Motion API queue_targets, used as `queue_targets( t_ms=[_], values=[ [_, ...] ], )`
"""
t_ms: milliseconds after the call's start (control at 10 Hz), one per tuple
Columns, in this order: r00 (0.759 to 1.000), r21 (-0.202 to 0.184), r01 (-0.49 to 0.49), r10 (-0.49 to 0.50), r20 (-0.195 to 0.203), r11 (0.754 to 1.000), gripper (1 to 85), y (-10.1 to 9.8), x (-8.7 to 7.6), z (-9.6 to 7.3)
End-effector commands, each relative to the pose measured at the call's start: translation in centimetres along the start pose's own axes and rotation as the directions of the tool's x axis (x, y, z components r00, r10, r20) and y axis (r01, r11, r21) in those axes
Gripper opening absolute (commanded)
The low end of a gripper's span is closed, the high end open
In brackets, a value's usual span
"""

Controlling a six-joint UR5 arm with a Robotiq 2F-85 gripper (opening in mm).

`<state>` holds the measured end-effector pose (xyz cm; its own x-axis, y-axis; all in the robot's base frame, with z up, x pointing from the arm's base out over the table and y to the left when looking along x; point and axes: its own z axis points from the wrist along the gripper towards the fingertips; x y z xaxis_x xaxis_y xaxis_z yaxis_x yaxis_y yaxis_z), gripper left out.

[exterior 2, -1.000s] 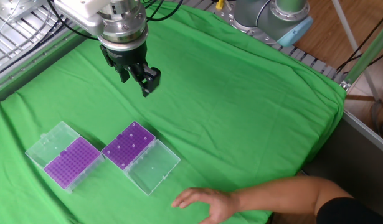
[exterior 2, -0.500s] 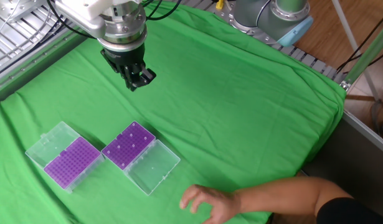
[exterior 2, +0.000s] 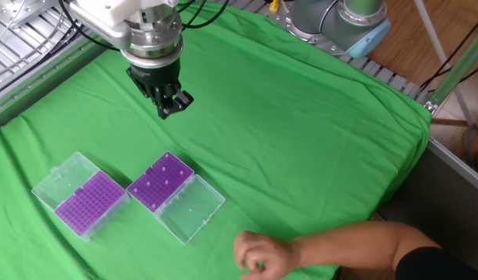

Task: Insert a small pipette tip into the holder for small pipette tips

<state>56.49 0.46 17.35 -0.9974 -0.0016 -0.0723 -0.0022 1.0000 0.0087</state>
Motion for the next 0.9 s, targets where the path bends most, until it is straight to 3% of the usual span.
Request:
queue_targets(
  t_ms=[0,200,500,800],
  values=[
    [0.998,-0.056,-0.052,0.054,0.032,0.997,1.0,1.5,-1.3,1.9],
    [0.999,-0.022,-0.045,0.046,0.016,0.999,1.0,0.4,-0.7,3.1],
    [0.999,-0.014,-0.031,0.031,0.018,0.999,1.0,-0.4,-0.2,3.6],
    [0.999,-0.033,-0.037,0.037,0.020,0.999,1.0,0.0,-0.2,3.6]
  ],
)
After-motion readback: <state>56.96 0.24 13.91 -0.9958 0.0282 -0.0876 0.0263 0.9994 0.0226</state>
